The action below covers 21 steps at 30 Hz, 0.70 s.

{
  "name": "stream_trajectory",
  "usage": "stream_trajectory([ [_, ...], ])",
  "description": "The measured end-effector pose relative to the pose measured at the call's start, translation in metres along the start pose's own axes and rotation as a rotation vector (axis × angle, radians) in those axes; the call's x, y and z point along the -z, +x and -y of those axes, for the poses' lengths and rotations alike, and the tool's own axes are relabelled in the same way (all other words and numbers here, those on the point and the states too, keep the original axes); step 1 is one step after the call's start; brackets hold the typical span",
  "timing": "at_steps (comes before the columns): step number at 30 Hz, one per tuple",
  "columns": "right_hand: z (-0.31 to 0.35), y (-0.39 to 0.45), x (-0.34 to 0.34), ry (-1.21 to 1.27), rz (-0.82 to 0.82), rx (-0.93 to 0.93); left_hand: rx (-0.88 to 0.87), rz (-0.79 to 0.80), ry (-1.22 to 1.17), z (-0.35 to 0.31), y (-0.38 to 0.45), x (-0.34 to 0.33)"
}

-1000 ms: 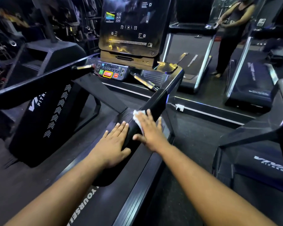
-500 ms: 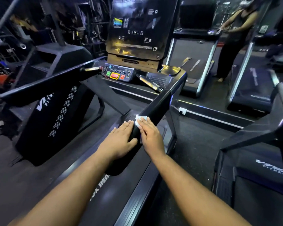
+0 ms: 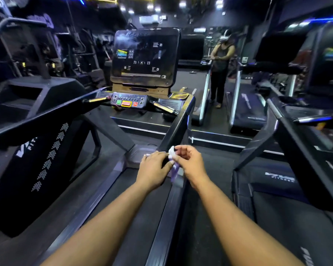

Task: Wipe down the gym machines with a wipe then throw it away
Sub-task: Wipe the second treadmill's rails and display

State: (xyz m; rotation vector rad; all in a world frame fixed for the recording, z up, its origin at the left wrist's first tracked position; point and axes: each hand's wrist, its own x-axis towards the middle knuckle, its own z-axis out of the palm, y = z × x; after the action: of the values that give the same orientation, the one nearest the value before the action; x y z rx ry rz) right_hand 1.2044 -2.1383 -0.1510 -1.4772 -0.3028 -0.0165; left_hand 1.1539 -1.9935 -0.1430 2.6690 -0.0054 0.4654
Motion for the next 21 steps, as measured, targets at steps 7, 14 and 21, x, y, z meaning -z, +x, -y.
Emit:
stream_trajectory([
  [7, 0.033, -0.066, 0.02, 0.149, -0.069, -0.012, 0.072, 0.052, -0.805, -0.028, -0.042, 0.009],
  [14, 0.055, -0.128, 0.065, -0.027, -0.168, -0.01, 0.133, 0.156, -1.015, -0.066, -0.077, 0.009],
  [21, 0.08, -0.188, 0.091, -0.262, 0.038, -0.084, 0.075, 0.235, -1.064, -0.113, -0.117, 0.015],
])
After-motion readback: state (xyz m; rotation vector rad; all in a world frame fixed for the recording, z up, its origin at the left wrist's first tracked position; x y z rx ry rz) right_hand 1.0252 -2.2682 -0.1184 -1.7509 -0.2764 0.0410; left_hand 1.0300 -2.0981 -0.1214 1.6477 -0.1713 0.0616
